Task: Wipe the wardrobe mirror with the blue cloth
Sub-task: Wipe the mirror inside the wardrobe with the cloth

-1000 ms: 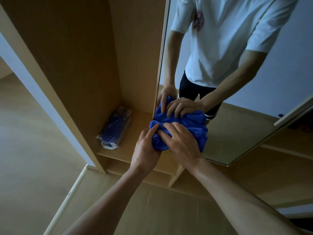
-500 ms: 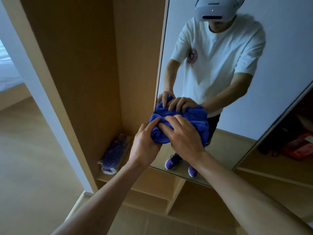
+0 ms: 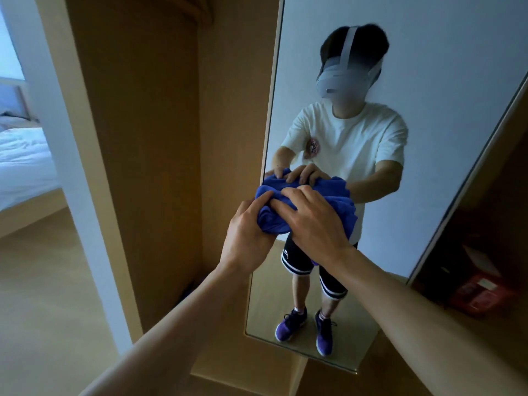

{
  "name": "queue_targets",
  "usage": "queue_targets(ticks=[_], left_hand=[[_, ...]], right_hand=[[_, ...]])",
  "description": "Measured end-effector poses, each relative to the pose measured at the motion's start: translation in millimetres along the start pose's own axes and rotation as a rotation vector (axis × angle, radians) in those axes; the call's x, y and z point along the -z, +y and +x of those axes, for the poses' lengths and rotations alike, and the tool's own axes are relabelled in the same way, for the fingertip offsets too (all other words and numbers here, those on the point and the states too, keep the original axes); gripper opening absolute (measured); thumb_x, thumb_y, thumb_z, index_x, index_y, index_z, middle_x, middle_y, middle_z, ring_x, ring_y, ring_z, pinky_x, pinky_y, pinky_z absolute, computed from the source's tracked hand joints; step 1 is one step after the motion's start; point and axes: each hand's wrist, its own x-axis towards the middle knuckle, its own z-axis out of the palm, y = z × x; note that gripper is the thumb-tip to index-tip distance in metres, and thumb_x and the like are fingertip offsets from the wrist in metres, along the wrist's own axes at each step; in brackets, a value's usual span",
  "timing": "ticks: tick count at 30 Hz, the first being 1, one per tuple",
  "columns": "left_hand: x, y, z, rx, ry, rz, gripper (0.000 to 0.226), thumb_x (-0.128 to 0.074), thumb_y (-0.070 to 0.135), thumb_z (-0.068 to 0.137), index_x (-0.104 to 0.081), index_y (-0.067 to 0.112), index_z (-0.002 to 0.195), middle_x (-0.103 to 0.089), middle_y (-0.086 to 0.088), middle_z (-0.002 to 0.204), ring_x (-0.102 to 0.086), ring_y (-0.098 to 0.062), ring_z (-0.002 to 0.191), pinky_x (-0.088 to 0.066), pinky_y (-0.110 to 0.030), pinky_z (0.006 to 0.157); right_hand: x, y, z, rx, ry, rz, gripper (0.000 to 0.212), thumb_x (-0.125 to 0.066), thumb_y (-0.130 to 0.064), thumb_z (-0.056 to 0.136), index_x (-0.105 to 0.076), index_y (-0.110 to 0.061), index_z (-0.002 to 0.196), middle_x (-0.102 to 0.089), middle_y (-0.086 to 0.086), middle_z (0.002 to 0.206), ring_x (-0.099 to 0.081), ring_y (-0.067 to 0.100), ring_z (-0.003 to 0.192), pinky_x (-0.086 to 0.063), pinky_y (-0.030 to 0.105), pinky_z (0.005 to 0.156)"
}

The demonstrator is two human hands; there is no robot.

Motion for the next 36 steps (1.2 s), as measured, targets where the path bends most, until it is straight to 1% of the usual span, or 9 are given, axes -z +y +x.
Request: queue_targets(ticks=[5,11,17,21,23,28,32,34,36], left_hand=[[14.5,20.8,29.2,-0.048,0.033,-0.005,0.071,-0.083,0.007,0.079,-0.056,0.017,0.144,-0.060,0.001,0.116,-0.058,-0.013,0.101,-0.039,0.000,0.080],[34.8,50.8,63.2,-0.144,0.076,-0.019,0.071,-0.085,0.012,0.080,-0.055,0.016,0.144,-0.061,0.000,0.121,-0.053,-0.005,0.098,-0.036,0.004,0.080],[47.2,80.1,94.4,-0.223,0.113,-0.015,0.072,-0.086,0.013,0.080,-0.055,0.017,0.144,-0.062,-0.001,0.126,-0.058,-0.013,0.106,-0.038,0.003,0.080],[55.2,95.1,110.8,-0.273,0.138,-0.018,0.071,-0.087,0.016,0.079,-0.055,0.019,0.143,-0.063,-0.001,0.128,-0.059,-0.014,0.109,-0.041,-0.007,0.086],[59.8,103.5,120.6,-0.288,0.152,-0.013,0.071,-0.087,0.016,0.079,-0.056,0.020,0.143,-0.063,0.000,0.126,-0.059,-0.013,0.108,-0.039,-0.004,0.084],[73.1,124.9,144.7,-0.321,0.181,-0.017,0.072,-0.088,0.016,0.077,-0.057,0.022,0.142,-0.063,0.003,0.119,-0.060,-0.012,0.104,-0.041,-0.004,0.083],[85.6,149.2,167.2,-0.377,0.212,-0.003,0.067,-0.088,0.022,0.076,-0.060,0.028,0.137,-0.064,0.005,0.114,-0.060,-0.010,0.100,-0.041,-0.004,0.080],[92.4,163.3,179.5,-0.403,0.228,-0.017,0.067,-0.089,0.026,0.075,-0.060,0.028,0.135,-0.065,0.006,0.116,-0.059,-0.009,0.101,-0.044,-0.009,0.086],[97.9,176.7,191.1,-0.406,0.240,-0.022,0.064,-0.087,0.023,0.077,-0.060,0.027,0.136,-0.066,0.005,0.119,-0.060,-0.013,0.106,-0.052,-0.027,0.093]], right_hand=[[20.6,17.8,30.6,0.021,0.060,-0.047,0.050,-0.061,0.002,0.084,-0.063,-0.015,0.131,-0.064,0.011,0.120,-0.057,0.030,0.101,-0.046,0.039,0.092],[57.4,39.1,72.5,0.061,0.121,-0.111,0.047,-0.060,0.005,0.083,-0.065,-0.014,0.126,-0.066,0.012,0.116,-0.059,0.033,0.097,-0.051,0.043,0.087],[86.9,62.1,104.4,0.082,0.157,-0.176,0.050,-0.066,0.008,0.077,-0.067,-0.014,0.122,-0.067,0.011,0.112,-0.060,0.033,0.097,-0.053,0.045,0.086],[101.8,72.9,122.1,0.103,0.155,-0.218,0.048,-0.061,0.006,0.081,-0.064,-0.014,0.125,-0.065,0.013,0.115,-0.059,0.034,0.101,-0.050,0.050,0.093],[110.1,78.3,132.4,0.103,0.147,-0.236,0.043,-0.058,0.001,0.087,-0.063,-0.014,0.127,-0.065,0.013,0.116,-0.058,0.034,0.102,-0.048,0.051,0.095],[127.0,91.7,156.5,0.111,0.223,-0.248,0.036,-0.056,-0.003,0.091,-0.064,-0.012,0.125,-0.066,0.013,0.111,-0.059,0.032,0.097,-0.051,0.047,0.089],[146.2,106.5,182.5,0.129,0.260,-0.237,0.047,-0.031,-0.009,0.089,-0.066,-0.010,0.120,-0.066,0.014,0.108,-0.060,0.034,0.093,-0.053,0.050,0.081],[156.6,115.6,197.6,0.138,0.267,-0.254,0.043,-0.041,-0.006,0.086,-0.066,-0.010,0.120,-0.066,0.015,0.109,-0.059,0.034,0.094,-0.053,0.049,0.081],[165.3,125.2,212.7,0.138,0.286,-0.265,0.039,-0.063,-0.001,0.083,-0.066,-0.010,0.121,-0.067,0.015,0.110,-0.060,0.032,0.095,-0.054,0.045,0.083]])
